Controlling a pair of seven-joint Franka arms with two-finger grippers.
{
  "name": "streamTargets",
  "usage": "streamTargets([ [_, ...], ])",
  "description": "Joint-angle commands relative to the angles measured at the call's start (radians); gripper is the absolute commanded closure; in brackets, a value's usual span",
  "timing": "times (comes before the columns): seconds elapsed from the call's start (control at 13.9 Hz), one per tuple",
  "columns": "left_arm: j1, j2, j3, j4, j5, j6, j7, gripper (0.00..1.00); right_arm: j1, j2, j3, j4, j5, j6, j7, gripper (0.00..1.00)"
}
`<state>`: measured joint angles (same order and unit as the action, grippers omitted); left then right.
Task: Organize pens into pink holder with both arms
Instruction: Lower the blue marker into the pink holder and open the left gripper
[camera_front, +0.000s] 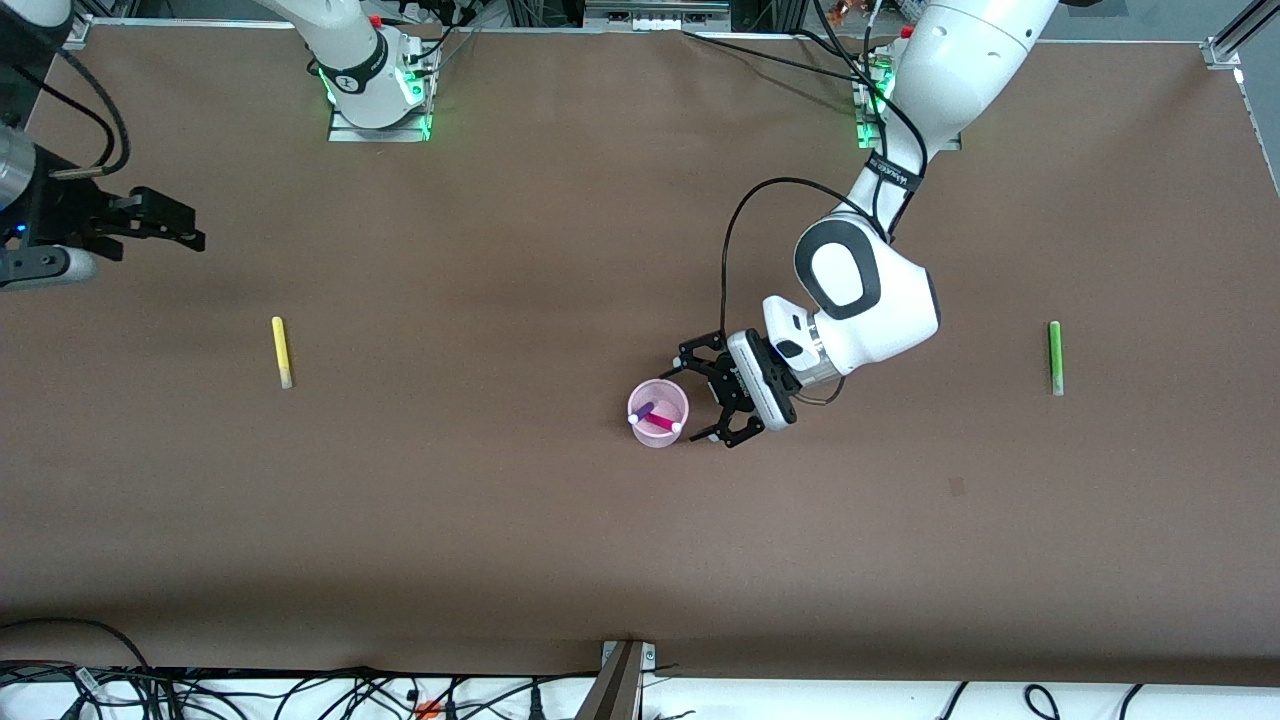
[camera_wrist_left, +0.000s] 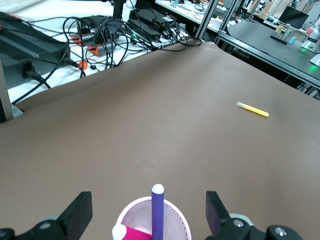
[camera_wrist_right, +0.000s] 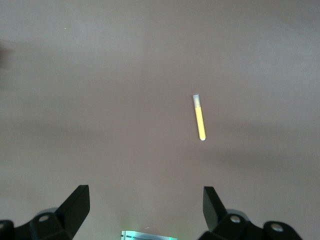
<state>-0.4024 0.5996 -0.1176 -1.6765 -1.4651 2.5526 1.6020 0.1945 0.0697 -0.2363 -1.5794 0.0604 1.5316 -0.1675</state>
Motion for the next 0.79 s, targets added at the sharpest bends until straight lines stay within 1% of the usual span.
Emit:
streamTargets([
  [0.0, -0.003, -0.06, 0.001, -0.029, 0.113, -0.032, -0.155, 0.0, -0.18, -0.037, 0.191, 0.012, -0.022, -0.034, -0.014, 0.0],
  [0.07, -0.001, -0.064, 0.003, -0.02, 0.176, -0.067, -0.204, 0.0, -0.234, -0.082, 0.248, -0.025, -0.024, -0.047, -0.012, 0.0],
  [0.14, 0.01, -0.066, 0.01, 0.001, 0.263, -0.125, -0.229, 0.0, -0.277, -0.131, 0.294, -0.08, -0.033, -0.039, -0.007, 0.0],
  [0.22, 0.04, -0.067, 0.016, 0.012, 0.341, -0.205, -0.281, 0.0, -0.285, -0.171, 0.307, -0.123, -0.049, -0.025, -0.004, 0.0],
  [0.29, 0.062, -0.067, 0.018, 0.038, 0.423, -0.283, -0.336, 0.0, -0.283, -0.194, 0.31, -0.143, -0.059, -0.019, -0.004, 0.0],
  [0.43, 0.085, -0.07, 0.019, 0.084, 0.607, -0.42, -0.466, 0.0, -0.282, -0.194, 0.31, -0.136, -0.063, -0.018, -0.004, 0.0],
  [0.57, 0.086, -0.104, 0.019, 0.093, 0.795, -0.497, -0.625, 0.0, -0.282, -0.194, 0.31, -0.129, -0.065, -0.019, -0.004, 0.0],
  [0.72, 0.085, -0.138, 0.019, 0.095, 0.97, -0.601, -0.773, 0.0, -0.282, -0.192, 0.31, -0.117, -0.065, -0.019, -0.004, 0.0],
])
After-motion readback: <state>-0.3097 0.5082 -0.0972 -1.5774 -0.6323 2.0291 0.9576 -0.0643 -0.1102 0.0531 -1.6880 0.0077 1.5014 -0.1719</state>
